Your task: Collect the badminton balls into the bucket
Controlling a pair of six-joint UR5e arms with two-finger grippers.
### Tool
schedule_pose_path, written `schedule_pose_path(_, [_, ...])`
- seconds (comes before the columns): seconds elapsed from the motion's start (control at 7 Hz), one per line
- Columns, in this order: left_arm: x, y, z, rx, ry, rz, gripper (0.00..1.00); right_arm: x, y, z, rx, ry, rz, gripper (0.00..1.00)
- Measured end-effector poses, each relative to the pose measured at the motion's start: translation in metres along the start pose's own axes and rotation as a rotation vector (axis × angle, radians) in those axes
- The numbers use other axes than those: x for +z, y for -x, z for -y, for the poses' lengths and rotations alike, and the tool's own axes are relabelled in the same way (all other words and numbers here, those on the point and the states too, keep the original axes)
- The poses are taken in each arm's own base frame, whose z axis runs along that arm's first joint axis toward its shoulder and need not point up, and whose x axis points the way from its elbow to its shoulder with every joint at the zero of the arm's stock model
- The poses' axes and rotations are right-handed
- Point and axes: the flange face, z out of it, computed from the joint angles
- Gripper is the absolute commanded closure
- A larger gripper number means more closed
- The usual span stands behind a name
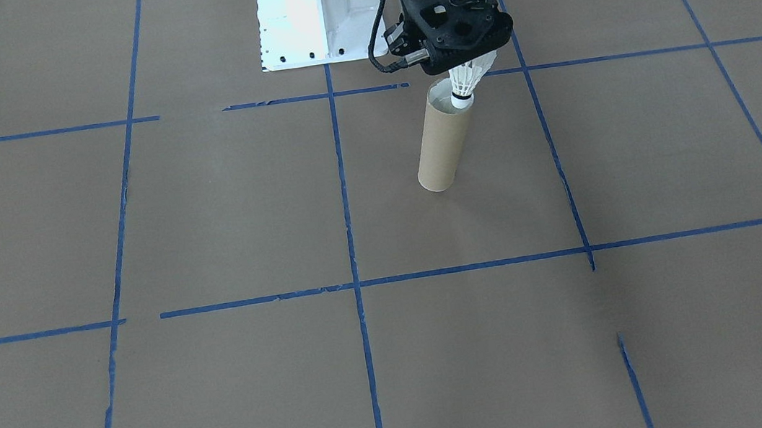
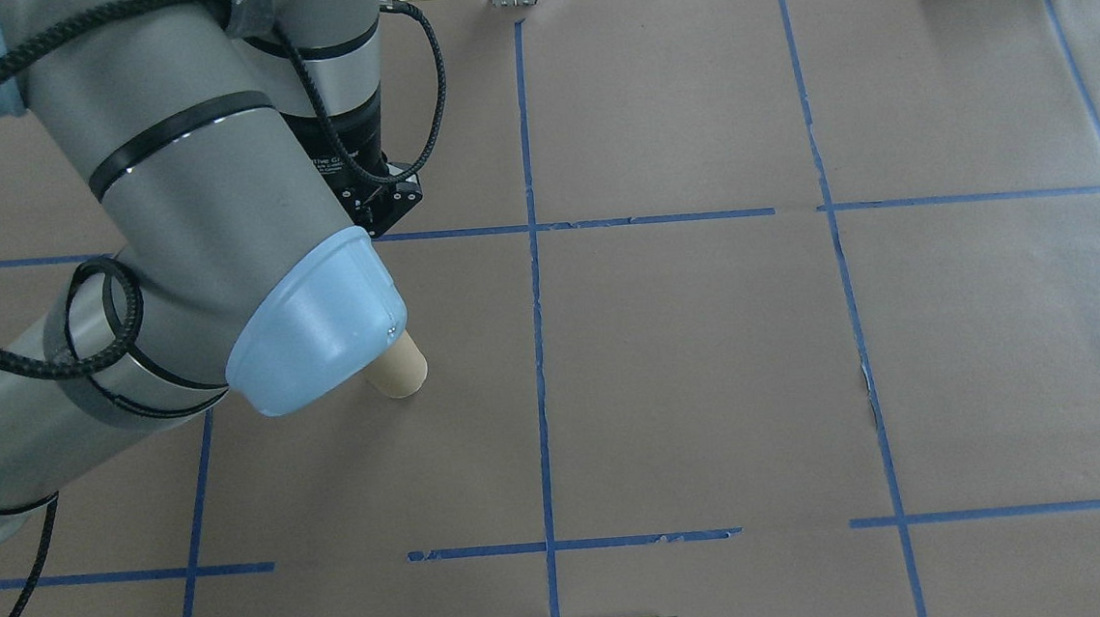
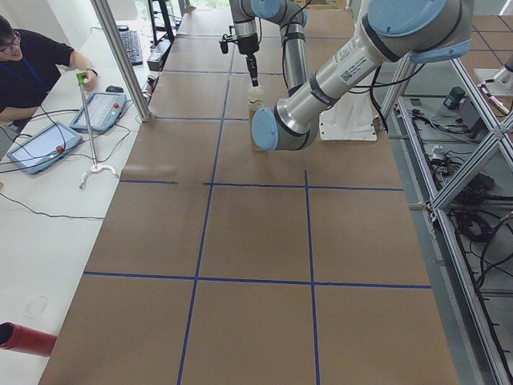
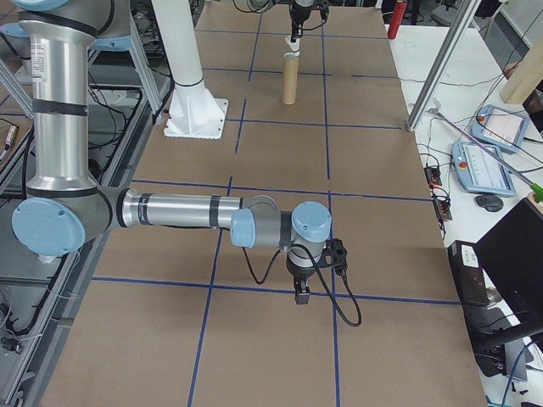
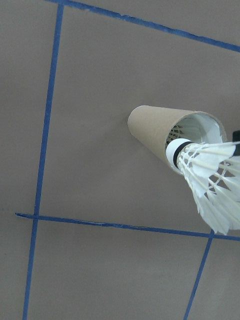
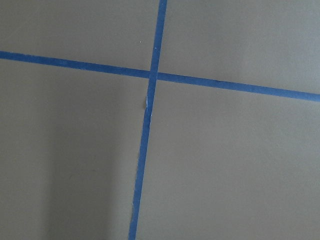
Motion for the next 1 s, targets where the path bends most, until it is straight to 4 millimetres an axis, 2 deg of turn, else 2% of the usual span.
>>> schedule_pose_path(0.29, [0.005,-0.004,-0.007,0.013,0.007,0.001,0.0,0.0,0.0,0.0,0.0,0.0,0.0,0.0])
schedule_pose_path(0.57, [0.007,0.002,-0.008,0.032,-0.006,-0.008,0.0,0.0,0.0,0.0,0.0,0.0,0.0,0.0])
schedule_pose_path(0.71, [0.012,0.019,-0.003,0.054,-0.034,-0.04,0.0,0.0,0.0,0.0,0.0,0.0,0.0,0.0])
schedule_pose_path(1.0, [0.029,0.081,0.04,0.103,-0.182,-0.188,0.0,0.0,0.0,0.0,0.0,0.0,0.0,0.0])
